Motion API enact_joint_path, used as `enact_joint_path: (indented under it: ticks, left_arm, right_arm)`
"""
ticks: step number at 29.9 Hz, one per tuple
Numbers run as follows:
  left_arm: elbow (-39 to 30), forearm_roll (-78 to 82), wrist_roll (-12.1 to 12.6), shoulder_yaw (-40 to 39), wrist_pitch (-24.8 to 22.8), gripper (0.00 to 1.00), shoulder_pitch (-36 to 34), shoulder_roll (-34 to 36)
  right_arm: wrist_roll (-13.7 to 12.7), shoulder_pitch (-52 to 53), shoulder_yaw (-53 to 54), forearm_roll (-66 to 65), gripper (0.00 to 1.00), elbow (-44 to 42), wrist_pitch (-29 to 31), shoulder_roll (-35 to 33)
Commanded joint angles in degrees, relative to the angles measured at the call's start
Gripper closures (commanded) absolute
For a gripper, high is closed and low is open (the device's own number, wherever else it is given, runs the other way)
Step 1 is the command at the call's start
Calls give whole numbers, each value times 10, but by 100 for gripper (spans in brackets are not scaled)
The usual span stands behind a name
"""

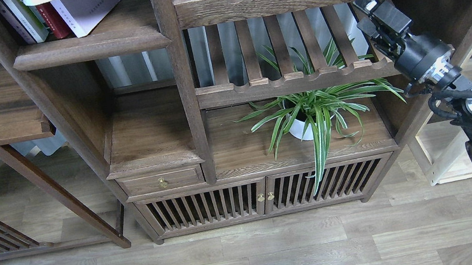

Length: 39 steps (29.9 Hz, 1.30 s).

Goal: Organize books on shelf
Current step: 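Push the white book upright into the upper shelf with the left gripper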

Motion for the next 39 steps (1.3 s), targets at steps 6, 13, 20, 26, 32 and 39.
enact_joint_path:
  ticks: [6,13,20,26,32,39]
  left_arm:
    - [63,-1,-29,3,46,100,-30,-31]
    - [85,0,-46,31,76,100,-46,-53]
    - [85,0,-102,86,102,99,-54,-61]
    - [86,1,-155,129,116,98,-54,-75]
    - [86,1,-212,169,141,98,-54,-85]
    - [91,4,-236,197,144,98,-52,-82]
  right_arm:
    - [1,1,3,1,5,1,0,0]
    - [3,2,2,1,5,2,1,19]
    - [2,3,0,1,5,2,33,21]
    - [2,-1,1,2,5,3,37,21]
    - [2,-2,5,2,5,4,37,19]
    - [1,-10,9,4,5,5,37,19]
